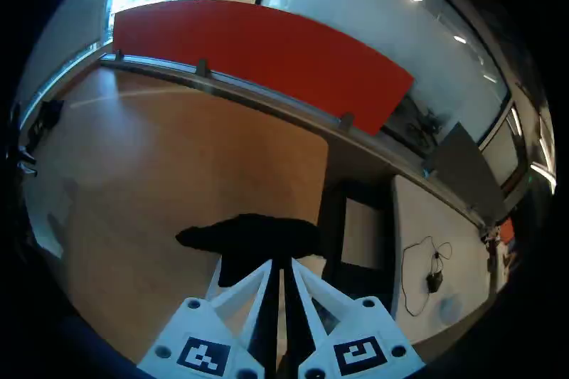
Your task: Fold towel
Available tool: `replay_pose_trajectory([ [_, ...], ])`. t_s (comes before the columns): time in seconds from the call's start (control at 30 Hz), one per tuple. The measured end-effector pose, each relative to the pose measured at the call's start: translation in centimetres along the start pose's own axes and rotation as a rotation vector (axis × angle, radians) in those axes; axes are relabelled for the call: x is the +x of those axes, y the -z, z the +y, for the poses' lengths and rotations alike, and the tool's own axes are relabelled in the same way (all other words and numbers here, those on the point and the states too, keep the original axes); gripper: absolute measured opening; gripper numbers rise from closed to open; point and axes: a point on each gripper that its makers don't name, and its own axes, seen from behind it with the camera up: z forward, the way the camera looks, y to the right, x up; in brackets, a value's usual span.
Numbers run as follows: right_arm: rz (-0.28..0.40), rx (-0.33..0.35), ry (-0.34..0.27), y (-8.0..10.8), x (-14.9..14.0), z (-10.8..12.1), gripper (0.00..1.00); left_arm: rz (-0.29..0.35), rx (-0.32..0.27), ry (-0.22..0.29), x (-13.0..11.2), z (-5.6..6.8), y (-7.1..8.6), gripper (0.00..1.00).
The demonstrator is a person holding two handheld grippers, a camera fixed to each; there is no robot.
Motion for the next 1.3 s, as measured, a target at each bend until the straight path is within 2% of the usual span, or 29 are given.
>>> replay_pose_trajectory([
  [0.2,-0.004,0.003,-0.011,0.1,-1.2,-0.7,0.04,0.004,-0.007,-0.011,0.2,0.5,0.0,0.96],
  [0.4,0.006,0.006,-0.008,0.1,-0.8,-1.1,0.04,0.005,-0.013,-0.02,0.1,0.8,0.0,0.96],
  [0.6,0.006,0.006,0.007,0.2,-0.4,-1.3,0.04,0.003,-0.014,-0.022,0.1,0.8,0.1,0.96],
  [0.8,-0.006,0.001,-0.001,0.1,-1.2,-1.3,0.04,0.002,-0.014,-0.022,0.0,0.6,0.1,0.96],
  [1.0,-0.042,-0.023,-0.022,0.1,-4.3,-0.8,0.04,0.001,-0.008,-0.038,0.0,0.4,0.1,0.96],
  [1.3,-0.106,-0.06,-0.12,-0.9,-10.0,0.1,0.04,-0.01,0.001,-0.061,-0.2,0.0,0.2,0.96],
])
